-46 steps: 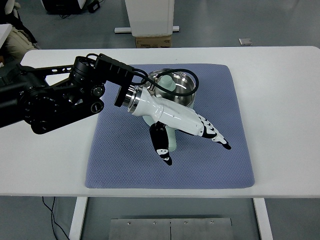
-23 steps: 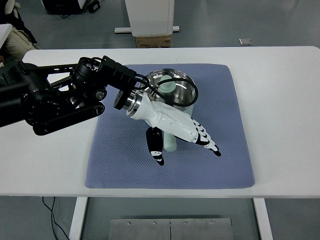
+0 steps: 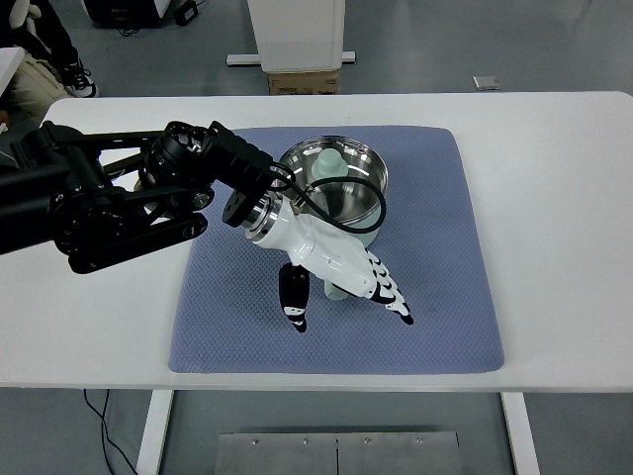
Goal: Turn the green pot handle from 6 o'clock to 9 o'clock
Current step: 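Hook the left hand fingers around the pan body near the handle, then pull the pan with the left hand, swinging the handle toward the left arm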
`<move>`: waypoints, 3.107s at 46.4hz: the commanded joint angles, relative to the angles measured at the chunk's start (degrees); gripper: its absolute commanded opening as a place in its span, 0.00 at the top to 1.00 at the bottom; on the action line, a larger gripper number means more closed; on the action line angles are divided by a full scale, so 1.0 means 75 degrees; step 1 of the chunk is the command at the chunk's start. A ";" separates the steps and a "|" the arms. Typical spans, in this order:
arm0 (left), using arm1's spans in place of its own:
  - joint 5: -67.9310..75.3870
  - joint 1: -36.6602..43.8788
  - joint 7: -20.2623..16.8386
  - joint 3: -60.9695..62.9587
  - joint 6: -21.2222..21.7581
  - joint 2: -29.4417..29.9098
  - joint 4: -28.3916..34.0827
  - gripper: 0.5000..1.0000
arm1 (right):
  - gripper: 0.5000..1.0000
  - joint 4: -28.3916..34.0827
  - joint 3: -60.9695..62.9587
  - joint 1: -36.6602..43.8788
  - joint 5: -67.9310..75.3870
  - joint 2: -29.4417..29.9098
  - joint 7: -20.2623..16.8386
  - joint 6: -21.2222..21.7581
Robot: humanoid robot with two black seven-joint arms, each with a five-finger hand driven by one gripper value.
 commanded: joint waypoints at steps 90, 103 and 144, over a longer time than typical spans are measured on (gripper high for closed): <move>0.1080 -0.0528 0.0000 0.0761 -0.0011 0.0105 0.0005 0.00 | 0.00 0.0000 0.0000 0.0000 0.0000 0.0000 0.0000 0.0000; 0.1150 -0.0691 0.0000 0.0995 0.0012 0.0187 0.0005 0.00 | 0.00 0.0012 0.0000 0.0000 0.0000 0.0000 0.0000 0.0000; 0.1209 -0.0891 0.0000 0.1335 0.0036 0.0936 -0.0030 0.00 | 0.00 0.0000 0.0000 0.0000 0.0000 0.0000 0.0000 0.0000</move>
